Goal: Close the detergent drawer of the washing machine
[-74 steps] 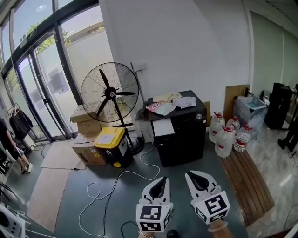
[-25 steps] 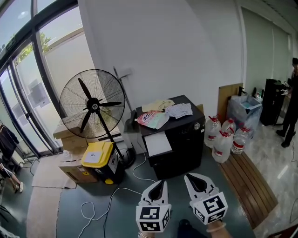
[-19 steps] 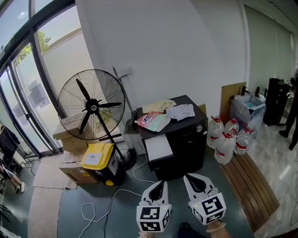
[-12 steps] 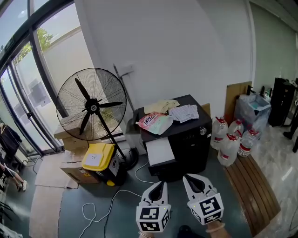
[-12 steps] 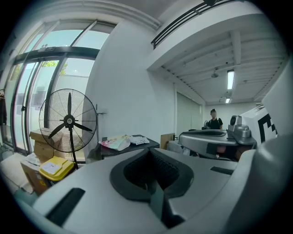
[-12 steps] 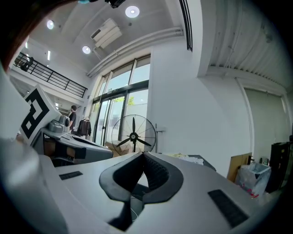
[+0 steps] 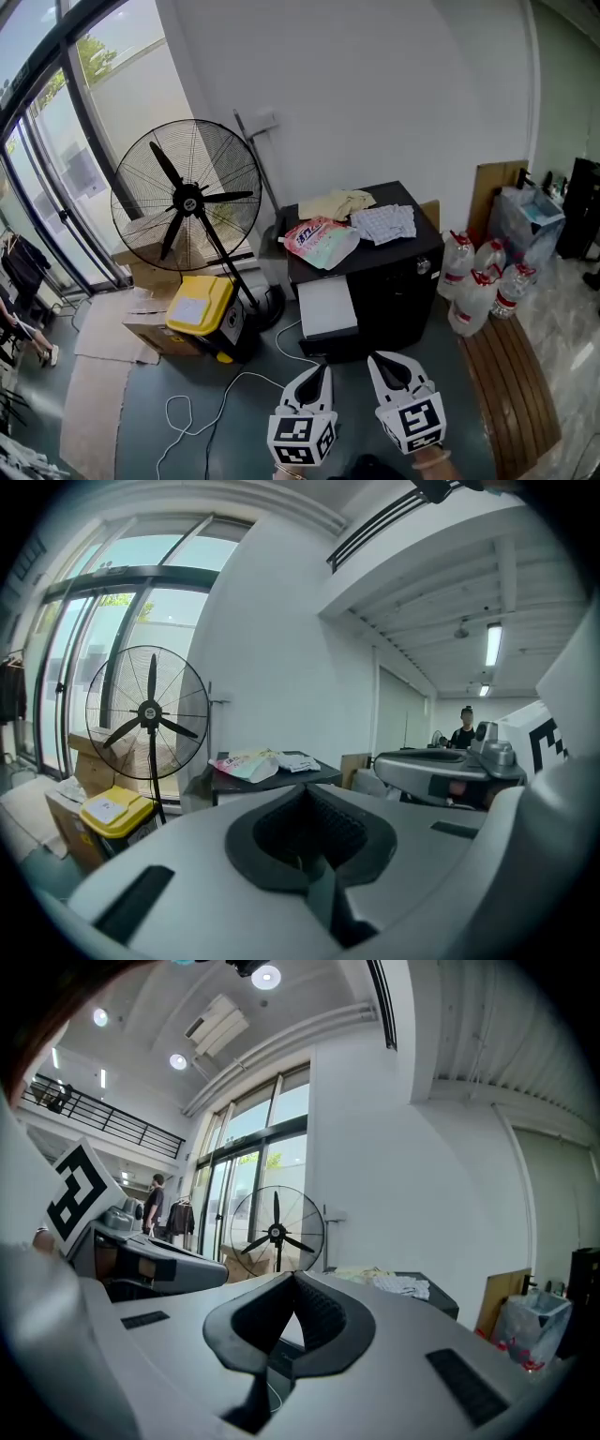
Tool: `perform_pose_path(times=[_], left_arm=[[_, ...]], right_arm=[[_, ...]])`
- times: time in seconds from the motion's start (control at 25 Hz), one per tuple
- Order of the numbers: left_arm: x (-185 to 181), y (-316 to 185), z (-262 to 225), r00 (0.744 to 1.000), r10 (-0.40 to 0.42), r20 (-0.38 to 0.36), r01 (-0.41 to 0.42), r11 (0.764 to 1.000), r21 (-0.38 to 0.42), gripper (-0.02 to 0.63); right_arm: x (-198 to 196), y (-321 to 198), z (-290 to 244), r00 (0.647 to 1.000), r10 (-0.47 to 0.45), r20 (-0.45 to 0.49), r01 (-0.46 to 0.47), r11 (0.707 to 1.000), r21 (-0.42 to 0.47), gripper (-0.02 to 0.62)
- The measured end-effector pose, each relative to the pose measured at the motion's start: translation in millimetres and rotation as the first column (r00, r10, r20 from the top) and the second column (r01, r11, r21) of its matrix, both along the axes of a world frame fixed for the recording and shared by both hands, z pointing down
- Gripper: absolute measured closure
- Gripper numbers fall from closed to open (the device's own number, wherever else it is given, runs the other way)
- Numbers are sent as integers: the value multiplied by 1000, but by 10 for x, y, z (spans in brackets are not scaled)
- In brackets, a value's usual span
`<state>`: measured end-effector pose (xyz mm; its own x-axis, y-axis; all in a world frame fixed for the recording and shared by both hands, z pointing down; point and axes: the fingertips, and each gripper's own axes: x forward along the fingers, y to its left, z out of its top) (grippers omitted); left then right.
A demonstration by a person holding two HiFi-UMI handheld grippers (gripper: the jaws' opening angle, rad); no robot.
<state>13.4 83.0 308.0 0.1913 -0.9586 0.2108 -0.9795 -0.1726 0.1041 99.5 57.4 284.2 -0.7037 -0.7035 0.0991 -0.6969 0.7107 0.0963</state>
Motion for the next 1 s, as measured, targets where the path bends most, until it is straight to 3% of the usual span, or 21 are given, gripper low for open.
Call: perform_pose_path(times=[0.48,1.0], left_arm=[[-237,-303,369,999,-32,-8,32,999,-20,590],[-585,-706,940,999,28,-31,-30,998,-55,590]], right_arm=[[-250,-365,408,1000,-9,-7,9,999,-39,569],[-573,-774,1041,998,48,-28,-51,990,-129,569]])
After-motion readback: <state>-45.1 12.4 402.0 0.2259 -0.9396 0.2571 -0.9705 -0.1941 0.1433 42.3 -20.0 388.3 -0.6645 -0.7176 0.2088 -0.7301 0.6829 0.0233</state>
